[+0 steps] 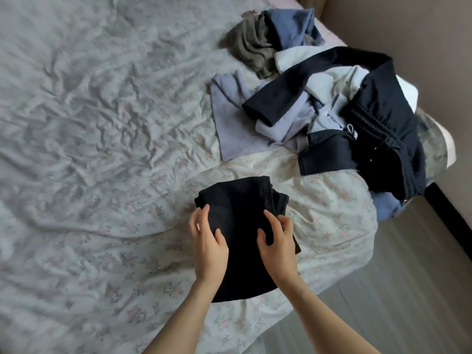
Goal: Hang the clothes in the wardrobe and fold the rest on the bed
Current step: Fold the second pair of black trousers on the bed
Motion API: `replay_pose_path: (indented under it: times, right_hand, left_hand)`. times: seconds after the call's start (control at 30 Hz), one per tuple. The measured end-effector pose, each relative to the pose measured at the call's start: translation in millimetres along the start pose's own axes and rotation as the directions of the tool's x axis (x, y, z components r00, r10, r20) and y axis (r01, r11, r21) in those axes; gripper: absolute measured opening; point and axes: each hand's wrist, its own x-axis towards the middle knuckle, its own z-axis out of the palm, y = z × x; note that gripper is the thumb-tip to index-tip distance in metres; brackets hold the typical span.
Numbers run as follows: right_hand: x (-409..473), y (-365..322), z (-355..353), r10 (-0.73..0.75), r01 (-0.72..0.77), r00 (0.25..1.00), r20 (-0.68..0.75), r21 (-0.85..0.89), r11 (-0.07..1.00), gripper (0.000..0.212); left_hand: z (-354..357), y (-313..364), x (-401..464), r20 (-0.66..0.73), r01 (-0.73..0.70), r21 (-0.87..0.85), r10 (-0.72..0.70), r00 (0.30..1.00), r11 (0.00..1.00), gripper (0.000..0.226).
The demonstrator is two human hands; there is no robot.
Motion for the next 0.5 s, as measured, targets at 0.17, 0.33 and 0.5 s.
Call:
replay_pose_path:
  times: [0.17, 0.33, 0.5]
  right_hand:
    - [15.2, 41.3, 5.4, 0.101, -0.095, 0.989, 0.11, -0.056, 0.994, 0.063]
    - [24.7, 68.4, 17.8, 0.334, -0.336, 0.932, 0.141, -0.009, 0.942, 0.073]
    - [26.4, 68.9, 22.4, 0.34, -0.29, 0.938, 0.068, -0.386, 0.876, 0.073]
  left_hand:
    - [35.4, -31.2, -5.7, 0.124, 0.462, -0.097, -0.45, 0.884, 0.882, 0.073]
    - [62.2, -55.8, -8.0, 0.218, 0.523, -0.074, -0.498, 0.839, 0.849, 0.067]
    - [61.4, -57.1, -10.6, 0.228, 0.466, -0.095, -0.436, 0.871, 0.88, 0.077]
